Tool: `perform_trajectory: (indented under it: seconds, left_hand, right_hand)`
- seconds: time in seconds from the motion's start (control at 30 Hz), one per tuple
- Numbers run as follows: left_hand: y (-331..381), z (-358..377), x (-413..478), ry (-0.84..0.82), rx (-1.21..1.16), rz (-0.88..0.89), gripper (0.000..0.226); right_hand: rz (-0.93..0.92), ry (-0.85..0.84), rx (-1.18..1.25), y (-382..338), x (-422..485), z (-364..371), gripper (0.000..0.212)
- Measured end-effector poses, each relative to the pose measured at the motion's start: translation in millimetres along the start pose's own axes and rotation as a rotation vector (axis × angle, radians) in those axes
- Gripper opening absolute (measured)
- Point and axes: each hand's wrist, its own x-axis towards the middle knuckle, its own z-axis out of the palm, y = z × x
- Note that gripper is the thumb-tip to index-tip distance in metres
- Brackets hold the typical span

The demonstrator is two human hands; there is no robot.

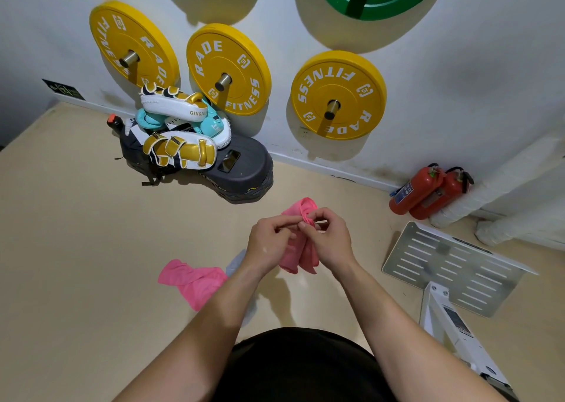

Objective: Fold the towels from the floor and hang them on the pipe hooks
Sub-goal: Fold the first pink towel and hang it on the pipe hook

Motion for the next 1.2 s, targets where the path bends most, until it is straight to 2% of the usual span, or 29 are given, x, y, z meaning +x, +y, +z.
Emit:
perform_trajectory:
  seconds: [0.07, 0.23, 0.33, 0.5, 0.63, 0.73, 0.8, 0.9, 0.97, 1.13, 1.2]
  left_hand:
    - [1, -6, 2, 0.004, 0.019, 0.009, 0.045]
    - [-1, -24, 15, 0.256, 0.114, -0.029, 0.015]
    - [-6, -33, 22, 0.186, 0.18, -0.078, 0.017]
    - [-13, -36, 20, -0.075, 0.178, -0.257, 0.018]
    - [-17, -35, 14, -0.055, 0.076, -0.281, 0.016]
    - [-13, -39, 14, 0.037, 0.044, -0.252, 0.016]
    - [-5, -43, 17, 0.142, 0.08, -0.167, 0.016]
    - [12, -47, 19, 0.244, 0.275, 0.03, 0.012]
    - [22, -47, 17, 0.259, 0.365, 0.1, 0.009]
    - [28, -53, 16, 0.242, 0.242, 0.033, 0.006]
    - [27, -56, 16, 0.234, 0.294, 0.057, 0.007]
  right_hand:
    - [-0.046, -0.038, -0.046, 0, 3, -4, 0.016]
    - [-0.112, -0.158, -0.113, 0, 7, -17, 0.018]
    - [-0.131, -0.209, -0.104, -2, 8, -24, 0.019]
    - [-0.175, -0.221, -0.087, -3, 10, -34, 0.012]
    - [-0.185, -0.222, -0.105, -5, 11, -37, 0.014]
    - [-0.155, -0.187, -0.178, -2, 14, -39, 0.018]
    - [-0.113, -0.142, -0.274, 1, 15, -40, 0.02]
    - [-0.017, -0.085, -0.317, 8, 16, -36, 0.015]
    - [-0.024, -0.064, -0.323, 6, 16, -32, 0.014]
    - [-0.114, -0.103, -0.244, -6, 20, -30, 0.016]
    - [-0.108, -0.106, -0.247, -9, 22, -30, 0.016]
